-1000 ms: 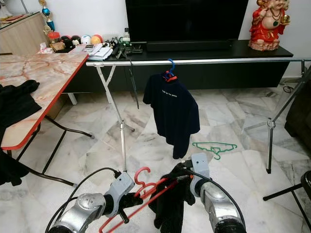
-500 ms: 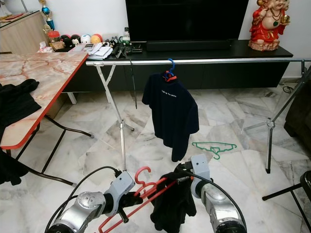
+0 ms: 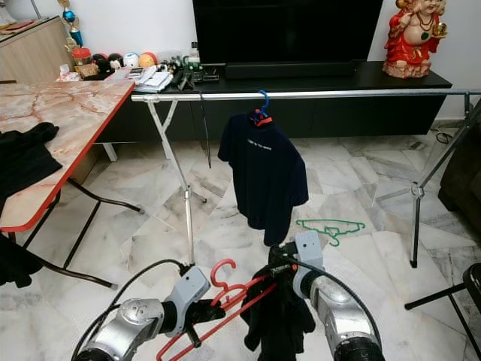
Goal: Hang hanger
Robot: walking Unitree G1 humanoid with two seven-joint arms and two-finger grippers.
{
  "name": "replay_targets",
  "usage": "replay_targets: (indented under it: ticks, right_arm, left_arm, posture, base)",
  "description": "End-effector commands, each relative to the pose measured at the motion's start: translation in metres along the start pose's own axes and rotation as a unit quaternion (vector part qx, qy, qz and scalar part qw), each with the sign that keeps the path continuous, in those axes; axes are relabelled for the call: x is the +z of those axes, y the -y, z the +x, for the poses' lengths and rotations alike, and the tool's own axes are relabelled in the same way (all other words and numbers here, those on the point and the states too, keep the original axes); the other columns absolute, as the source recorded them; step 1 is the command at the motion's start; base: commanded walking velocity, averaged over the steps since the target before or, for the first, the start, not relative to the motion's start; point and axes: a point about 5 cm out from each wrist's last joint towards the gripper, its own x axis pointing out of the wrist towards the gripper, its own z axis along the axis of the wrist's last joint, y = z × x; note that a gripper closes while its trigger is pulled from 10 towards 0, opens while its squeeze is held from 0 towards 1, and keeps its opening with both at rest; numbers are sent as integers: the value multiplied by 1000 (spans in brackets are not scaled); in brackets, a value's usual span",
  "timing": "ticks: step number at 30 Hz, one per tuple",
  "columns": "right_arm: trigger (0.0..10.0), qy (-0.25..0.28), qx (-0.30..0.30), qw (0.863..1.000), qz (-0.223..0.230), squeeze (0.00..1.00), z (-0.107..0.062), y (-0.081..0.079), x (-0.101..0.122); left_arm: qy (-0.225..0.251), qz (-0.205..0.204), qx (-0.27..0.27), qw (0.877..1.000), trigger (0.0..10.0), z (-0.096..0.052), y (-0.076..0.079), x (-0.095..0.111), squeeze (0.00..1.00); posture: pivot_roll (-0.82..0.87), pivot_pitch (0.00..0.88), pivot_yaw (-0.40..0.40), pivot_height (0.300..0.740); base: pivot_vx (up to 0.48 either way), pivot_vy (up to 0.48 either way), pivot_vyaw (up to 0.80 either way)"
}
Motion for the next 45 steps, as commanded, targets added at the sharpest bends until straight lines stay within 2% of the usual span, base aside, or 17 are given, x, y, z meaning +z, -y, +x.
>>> replay_targets:
  ticks: [1, 10, 19, 23, 26, 32, 34, 45]
  right_arm:
    - [10000, 34, 27, 999, 14, 0, -2, -5, 11]
    - [10000, 68, 74, 995, -9, 0, -11, -12, 23]
    - [10000, 137, 123, 982, -43, 0, -27, -19, 51]
    - [10000, 139, 124, 981, -45, 0, -29, -19, 52]
    - [10000, 127, 96, 986, -44, 0, -28, -12, 46]
    - [10000, 131, 103, 985, -40, 0, -29, -15, 44]
    - [10000, 134, 111, 984, -34, 0, -29, -17, 44]
    - [10000, 143, 109, 983, -36, 0, -31, -16, 44]
  left_arm:
    - [8, 4, 8, 1000, 10000, 0, -4, 5, 0]
    - [33, -16, 4, 999, 10000, 5, -3, 14, 0]
    - [58, -34, 6, 998, 10000, 9, -4, 24, 0]
    - [62, -37, 8, 997, 10000, 9, -5, 26, 0]
    - [67, -41, 7, 997, 10000, 9, -4, 26, 0]
    - [80, -49, 7, 996, 10000, 7, -5, 27, 0]
    - [103, -62, 8, 993, 10000, 7, -7, 34, 0]
    - [151, -85, -2, 985, 10000, 9, -5, 51, 0]
  posture:
    - [-19, 55, -4, 740]
    - [-26, 59, 1, 740]
    - [-33, 63, 4, 740]
    - [-33, 64, 4, 740]
    - [-28, 64, 2, 740]
    - [-26, 65, 0, 740]
    - [-28, 65, 0, 740]
    - [-30, 66, -1, 740]
  base:
    - [0, 0, 0]
    - [0, 0, 0]
    - [0, 0, 0]
    - [0, 0, 0]
    - [0, 0, 0]
    - [0, 0, 0]
    - [0, 0, 0]
    - [0, 0, 0]
